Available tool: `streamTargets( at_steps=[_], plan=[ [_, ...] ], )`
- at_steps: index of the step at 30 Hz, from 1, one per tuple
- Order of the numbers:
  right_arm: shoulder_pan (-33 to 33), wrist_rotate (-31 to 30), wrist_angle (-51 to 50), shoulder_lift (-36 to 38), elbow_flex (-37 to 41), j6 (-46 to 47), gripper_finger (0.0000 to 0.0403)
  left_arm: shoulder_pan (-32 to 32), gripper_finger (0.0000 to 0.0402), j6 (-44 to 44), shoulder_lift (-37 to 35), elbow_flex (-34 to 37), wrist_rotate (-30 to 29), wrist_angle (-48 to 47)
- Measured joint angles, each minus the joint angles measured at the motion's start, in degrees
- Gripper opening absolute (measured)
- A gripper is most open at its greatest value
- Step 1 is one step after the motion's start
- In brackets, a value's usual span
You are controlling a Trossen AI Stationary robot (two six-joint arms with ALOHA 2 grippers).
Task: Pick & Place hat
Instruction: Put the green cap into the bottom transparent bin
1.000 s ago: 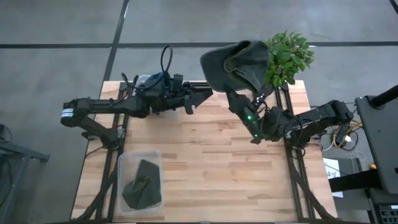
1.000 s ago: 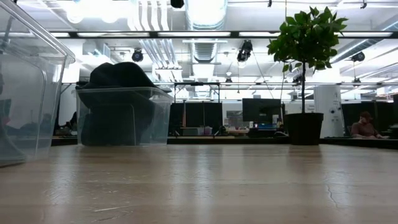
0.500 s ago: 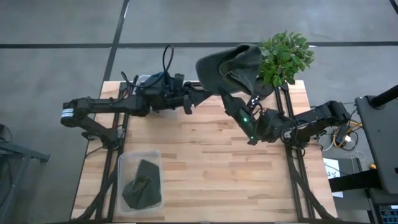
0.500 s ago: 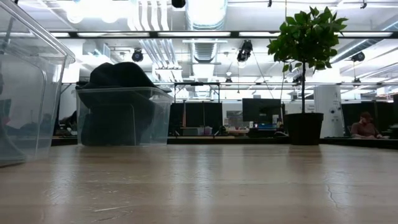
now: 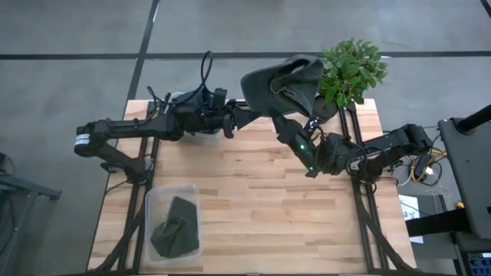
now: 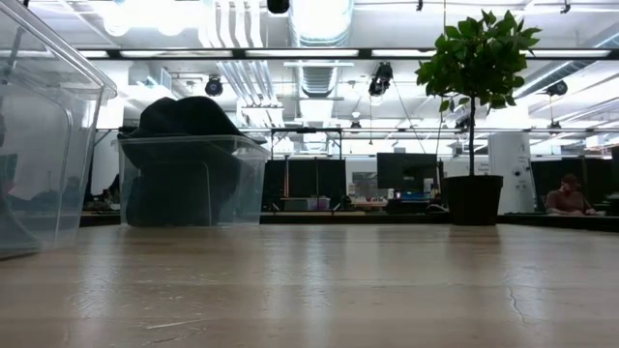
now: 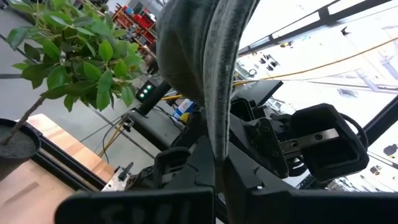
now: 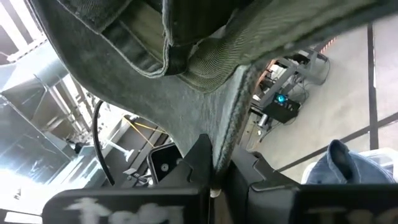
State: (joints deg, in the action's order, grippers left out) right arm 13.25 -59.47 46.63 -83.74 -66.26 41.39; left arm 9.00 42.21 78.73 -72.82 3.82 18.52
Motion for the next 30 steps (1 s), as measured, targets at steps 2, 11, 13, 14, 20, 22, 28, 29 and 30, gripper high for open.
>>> streamTargets(
  at_steps=[2,11,13,14,20,22,28,29,30],
  plan=[
    [0.03,0.11,-0.16,0.00,0.00,-1.35,0.0021,0.06,0.0005,0.16,-0.15,0.00,0.23,-0.13],
    [0.40,8.64,-11.48,0.07,0.09,2.25,0.0128,1.96,0.0003,1.33,-3.24,0.00,1.93,-0.58],
    [0.36,14.21,-14.16,0.09,0.09,2.00,0.0149,2.67,0.0003,1.14,-4.57,0.00,3.10,-2.41],
    [0.36,17.47,-15.77,0.09,0.09,1.91,0.0158,3.17,0.0003,0.89,-5.25,0.00,3.86,-4.11],
    [1.20,33.02,-21.38,1.04,0.09,1.50,0.0182,6.44,0.0003,-2.45,-9.53,-0.02,7.26,-23.20],
    [1.67,37.04,-21.62,1.13,0.09,-0.21,0.0181,7.41,0.0003,-4.12,-10.88,-0.02,8.37,-29.73],
    [2.29,40.38,-22.08,2.47,-0.11,-1.23,0.0170,8.27,0.0003,-6.12,-14.63,-0.02,7.42,-47.24],
    [2.27,40.10,-22.07,2.69,-0.52,-1.63,0.0168,8.27,0.0003,-5.73,-15.06,-0.02,7.27,-49.58],
    [2.24,39.98,-22.06,2.86,-1.10,-2.36,0.0166,8.27,0.0003,-5.41,-15.38,-0.08,7.12,-51.93]
  ],
)
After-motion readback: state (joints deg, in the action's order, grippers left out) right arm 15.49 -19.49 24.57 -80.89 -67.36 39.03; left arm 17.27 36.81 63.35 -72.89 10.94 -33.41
